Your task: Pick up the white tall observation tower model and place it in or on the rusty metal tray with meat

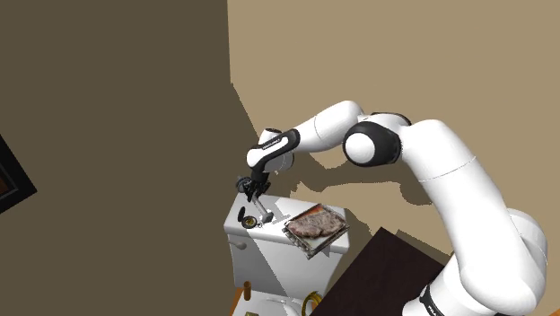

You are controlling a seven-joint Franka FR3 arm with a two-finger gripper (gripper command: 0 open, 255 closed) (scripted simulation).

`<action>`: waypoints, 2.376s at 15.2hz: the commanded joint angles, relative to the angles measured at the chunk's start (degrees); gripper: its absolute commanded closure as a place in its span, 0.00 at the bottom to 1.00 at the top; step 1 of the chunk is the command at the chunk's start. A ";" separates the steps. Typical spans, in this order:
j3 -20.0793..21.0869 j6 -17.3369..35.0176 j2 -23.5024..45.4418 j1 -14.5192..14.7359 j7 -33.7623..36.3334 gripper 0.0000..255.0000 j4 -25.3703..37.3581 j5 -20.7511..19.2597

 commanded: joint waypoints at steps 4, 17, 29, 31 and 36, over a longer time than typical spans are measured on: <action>-0.23 -1.81 -2.97 0.07 0.58 1.00 -1.10 -0.21; -0.79 -7.33 -9.90 0.25 2.25 1.00 -2.38 -0.92; 0.03 3.22 -28.74 -5.02 -7.61 1.00 -33.43 3.58; 0.10 4.70 -31.86 -6.18 -9.86 1.00 -38.44 4.64; -0.09 7.56 -39.29 -9.10 -15.88 1.00 -49.88 7.39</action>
